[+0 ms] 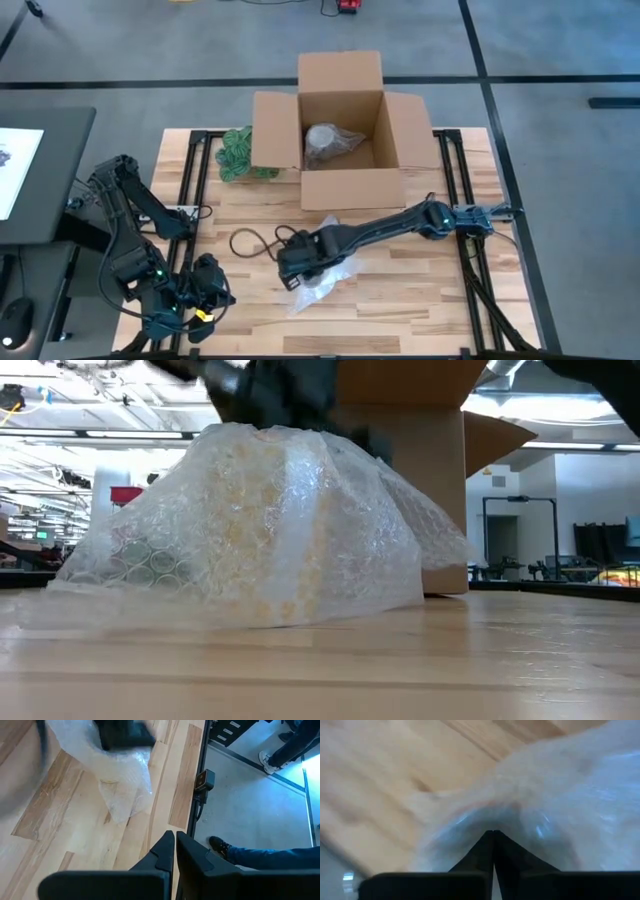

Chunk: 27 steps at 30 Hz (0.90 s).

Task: Wrap mug
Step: Wrap the yellow mug with bubble wrap

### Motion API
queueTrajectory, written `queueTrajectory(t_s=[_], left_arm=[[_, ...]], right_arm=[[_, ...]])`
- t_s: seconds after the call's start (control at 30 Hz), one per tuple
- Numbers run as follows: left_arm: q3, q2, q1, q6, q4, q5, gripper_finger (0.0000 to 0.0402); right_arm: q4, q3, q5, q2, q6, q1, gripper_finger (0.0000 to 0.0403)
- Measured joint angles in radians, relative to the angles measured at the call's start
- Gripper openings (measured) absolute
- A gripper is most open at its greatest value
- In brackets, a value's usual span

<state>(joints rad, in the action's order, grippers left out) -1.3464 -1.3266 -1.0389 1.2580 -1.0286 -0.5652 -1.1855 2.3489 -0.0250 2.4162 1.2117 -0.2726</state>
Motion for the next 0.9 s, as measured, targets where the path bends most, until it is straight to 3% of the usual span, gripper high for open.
queueTrajectory(t_s=[0.17,0.33,0.9], left_arm=[[0.0,0.0,0.0,0.001,0.001,0.0,0.0],[0.0,0.0,0.0,-0.001,0.001,0.0,0.0],[0.0,0.0,0.0,-0.009,-0.001,-0.005,0.0]], right_arm=[[-0.02,0.006,-0.015,-0.081,0.03,0.0,0.0],[-0.116,0.004,-0.198,-0.102,0.014,-0.019,0.0],[-0.02,-0.01,-0.109,0.063,-0.03,-0.034,0.0]])
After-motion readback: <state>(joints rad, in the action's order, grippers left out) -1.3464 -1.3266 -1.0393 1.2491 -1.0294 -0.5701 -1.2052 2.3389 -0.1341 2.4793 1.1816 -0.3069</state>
